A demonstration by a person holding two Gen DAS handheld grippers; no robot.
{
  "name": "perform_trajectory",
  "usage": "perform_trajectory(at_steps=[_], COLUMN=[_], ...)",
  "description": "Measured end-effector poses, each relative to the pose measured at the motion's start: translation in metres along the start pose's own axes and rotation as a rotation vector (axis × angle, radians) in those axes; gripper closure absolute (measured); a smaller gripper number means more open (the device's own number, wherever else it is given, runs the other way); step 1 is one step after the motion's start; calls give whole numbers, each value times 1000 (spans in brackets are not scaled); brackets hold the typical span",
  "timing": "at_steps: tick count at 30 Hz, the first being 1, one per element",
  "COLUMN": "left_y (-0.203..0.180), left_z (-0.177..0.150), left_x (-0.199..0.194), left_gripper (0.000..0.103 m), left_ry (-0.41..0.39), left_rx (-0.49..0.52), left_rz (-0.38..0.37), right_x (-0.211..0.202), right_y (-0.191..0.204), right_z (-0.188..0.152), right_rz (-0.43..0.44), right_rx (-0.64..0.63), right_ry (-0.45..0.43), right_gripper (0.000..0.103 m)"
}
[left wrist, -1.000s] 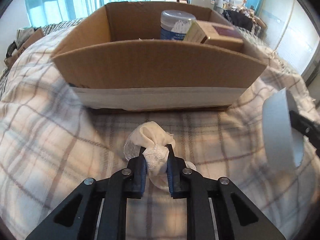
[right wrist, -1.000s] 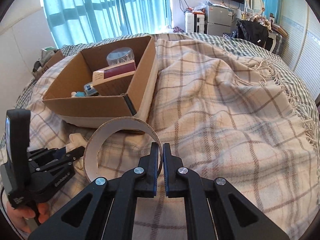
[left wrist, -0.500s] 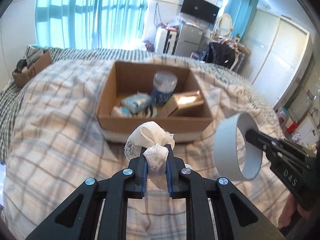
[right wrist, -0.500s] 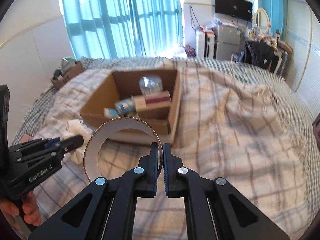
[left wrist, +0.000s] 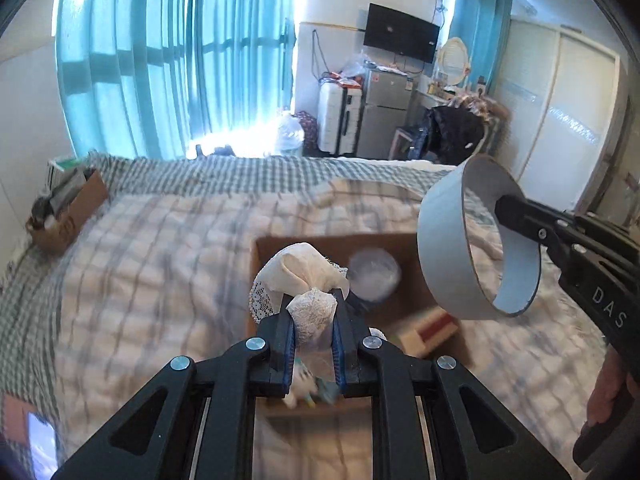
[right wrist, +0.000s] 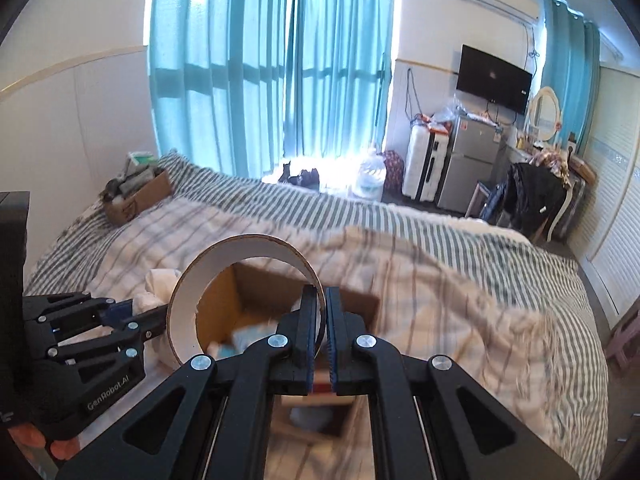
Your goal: Organize objects
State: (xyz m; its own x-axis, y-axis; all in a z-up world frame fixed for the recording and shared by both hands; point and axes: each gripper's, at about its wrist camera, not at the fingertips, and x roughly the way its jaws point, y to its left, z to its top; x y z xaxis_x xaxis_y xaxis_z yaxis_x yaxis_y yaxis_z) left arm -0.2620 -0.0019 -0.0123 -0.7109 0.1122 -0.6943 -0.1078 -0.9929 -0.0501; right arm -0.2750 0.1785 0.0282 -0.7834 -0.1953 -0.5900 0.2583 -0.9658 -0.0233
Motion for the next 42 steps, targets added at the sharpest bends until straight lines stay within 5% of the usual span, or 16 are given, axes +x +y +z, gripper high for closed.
perform_trajectory(at_steps=[6,15,18,19,20,22,28,34,39,42], left_y=[8,7,5,4,4,5,6,-2,-11,-14], left_z=[-5,-30,-33,-34,-35,-34,-30,-15,-6,-4], left_x=[60,100,96,94,92,85,50,-13,-71,-107], left_gripper=[88,87,79,68,51,39,39,24,22,10], left_ry=[71,129,129,132,131,123,94,-5,-105,-177], left_rx=[-23,-14,-6,-3,-7,-16,-7,0,10,15], left_rz=[-14,-37,-33,-33,-32,-21,16,31,25,21], right_x=[68,117,116,113,109,102,49,-18,-80,-115], right_y=[-4,-10,-14,-15,-15,-17,-19,-17,-14,-12], right_z=[-9,-49,-52,-53,-54,-54,-42,-29,-21,-19], right_rz=[-88,-16,19,31,38,41,29,-1,-35,-54], right_rx=[-20,-19,9,14,21,43,75,84,87,93], right_ry=[16,76,97,105,111,116,46,-13,-84,-120], right_gripper=[99,98,96,91,78,54,51,50,38,32])
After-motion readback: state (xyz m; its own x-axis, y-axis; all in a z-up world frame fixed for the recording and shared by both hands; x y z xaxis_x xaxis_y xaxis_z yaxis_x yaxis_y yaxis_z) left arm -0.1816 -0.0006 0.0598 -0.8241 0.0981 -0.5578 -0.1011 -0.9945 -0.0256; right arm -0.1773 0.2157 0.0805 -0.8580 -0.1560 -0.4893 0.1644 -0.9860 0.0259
